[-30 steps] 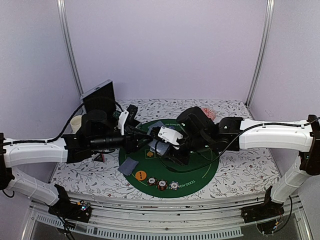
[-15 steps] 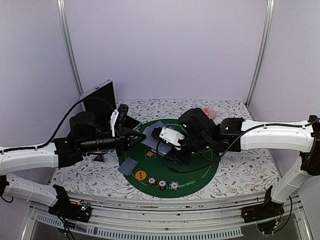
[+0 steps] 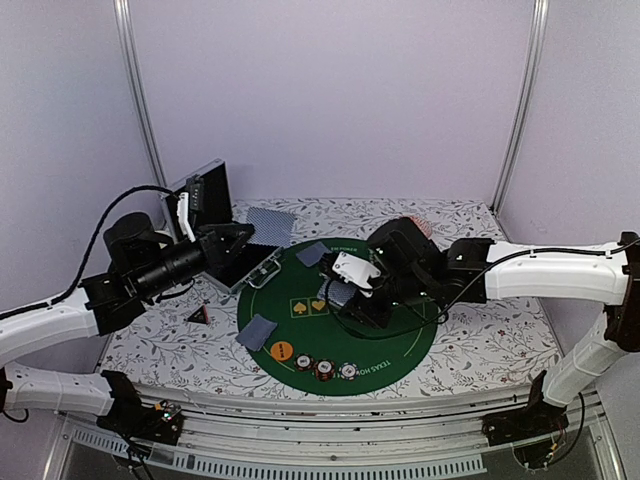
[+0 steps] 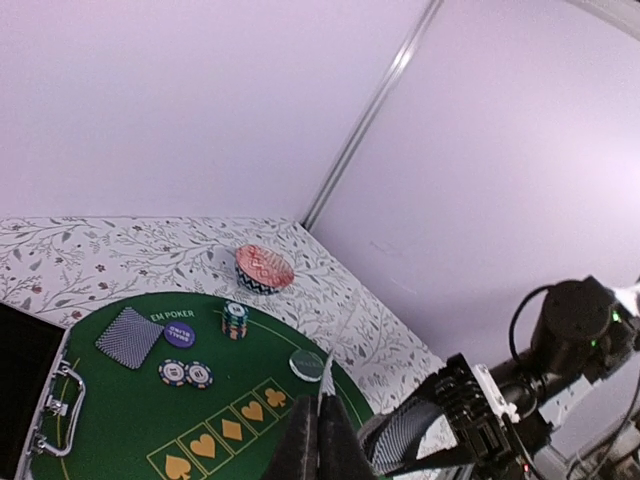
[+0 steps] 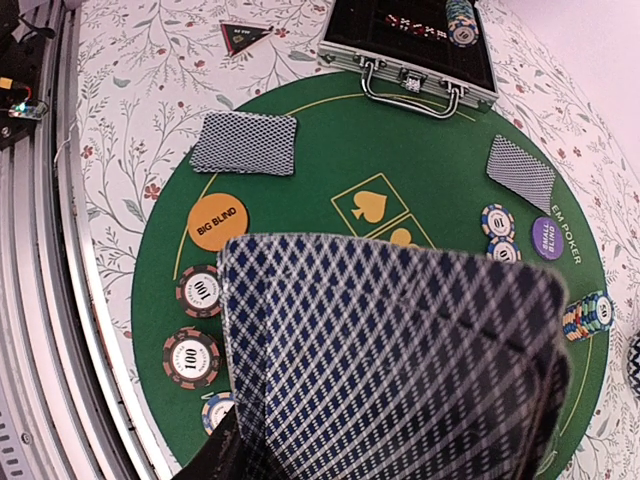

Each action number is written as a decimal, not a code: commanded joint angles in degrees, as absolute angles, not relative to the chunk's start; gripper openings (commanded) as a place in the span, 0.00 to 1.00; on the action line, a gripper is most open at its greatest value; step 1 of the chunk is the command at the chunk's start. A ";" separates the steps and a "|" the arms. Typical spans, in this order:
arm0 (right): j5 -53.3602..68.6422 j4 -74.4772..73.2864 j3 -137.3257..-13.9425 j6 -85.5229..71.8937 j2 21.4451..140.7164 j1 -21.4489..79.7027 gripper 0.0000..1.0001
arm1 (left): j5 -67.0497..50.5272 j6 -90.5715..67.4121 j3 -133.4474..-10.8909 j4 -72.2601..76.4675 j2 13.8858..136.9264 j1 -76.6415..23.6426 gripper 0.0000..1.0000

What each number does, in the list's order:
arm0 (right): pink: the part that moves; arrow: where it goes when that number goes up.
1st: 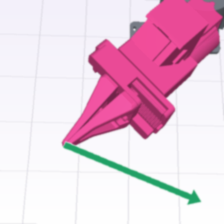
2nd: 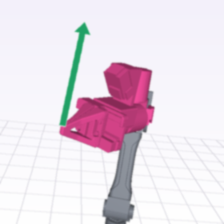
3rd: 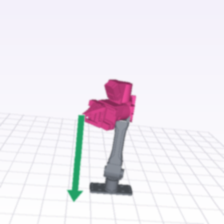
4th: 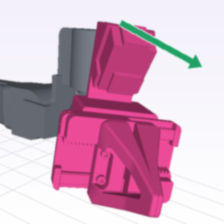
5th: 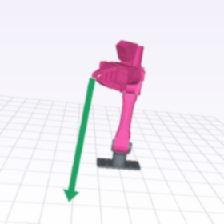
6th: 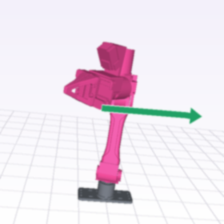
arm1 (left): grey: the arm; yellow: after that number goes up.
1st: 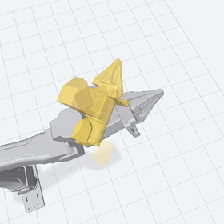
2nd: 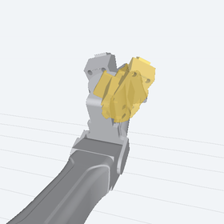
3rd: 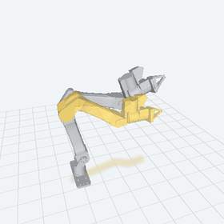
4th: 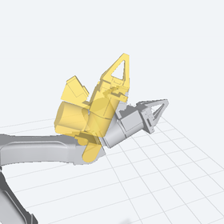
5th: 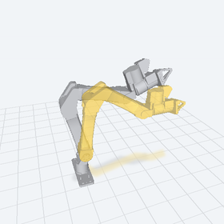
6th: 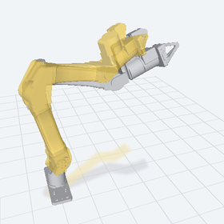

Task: Distribute texas hold em gaming equipment
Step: Pick up the poker card from the face-down deck piles, then distribute the poker card in the small blind area, then pick up the poker card from the face-down deck piles.

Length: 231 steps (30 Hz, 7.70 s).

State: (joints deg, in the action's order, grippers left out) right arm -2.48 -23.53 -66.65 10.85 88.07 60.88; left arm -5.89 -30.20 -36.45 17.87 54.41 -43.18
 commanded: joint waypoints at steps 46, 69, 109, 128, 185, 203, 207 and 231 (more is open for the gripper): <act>-7.91 -25.57 -61.79 0.79 77.12 58.80 0.43 | 23.17 -88.21 -74.24 41.57 134.60 -39.35 0.00; -8.00 -26.32 -61.26 0.88 75.74 58.81 0.43 | 18.57 -92.76 -76.72 25.18 131.84 -40.55 0.45; -5.29 -26.80 -61.92 2.17 75.52 58.95 0.43 | 17.38 -53.67 -54.09 42.60 99.44 -42.09 0.98; -1.50 -23.88 -63.04 6.25 78.41 62.26 0.44 | -40.96 -11.08 -48.95 12.55 74.52 -45.22 0.85; -2.10 -23.73 -65.18 8.18 80.94 64.95 0.44 | -30.61 -8.55 -53.09 2.63 77.87 -49.45 0.13; -3.68 -23.77 -63.68 8.17 80.25 64.86 0.44 | -32.62 -6.96 -52.32 1.50 72.06 -49.32 0.00; -3.16 -23.56 -62.81 7.77 79.93 64.02 0.44 | -32.97 -6.55 -52.21 1.50 70.26 -49.22 0.00; -0.56 -22.33 -59.21 5.50 76.99 59.94 0.43 | -11.86 -1.05 -54.21 -6.16 65.47 -45.67 0.00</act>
State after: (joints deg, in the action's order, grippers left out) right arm -1.52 -23.14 -59.88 6.31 79.37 60.53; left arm -26.04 -5.28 -52.56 -1.83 65.58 -47.33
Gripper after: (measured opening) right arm 0.437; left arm 0.004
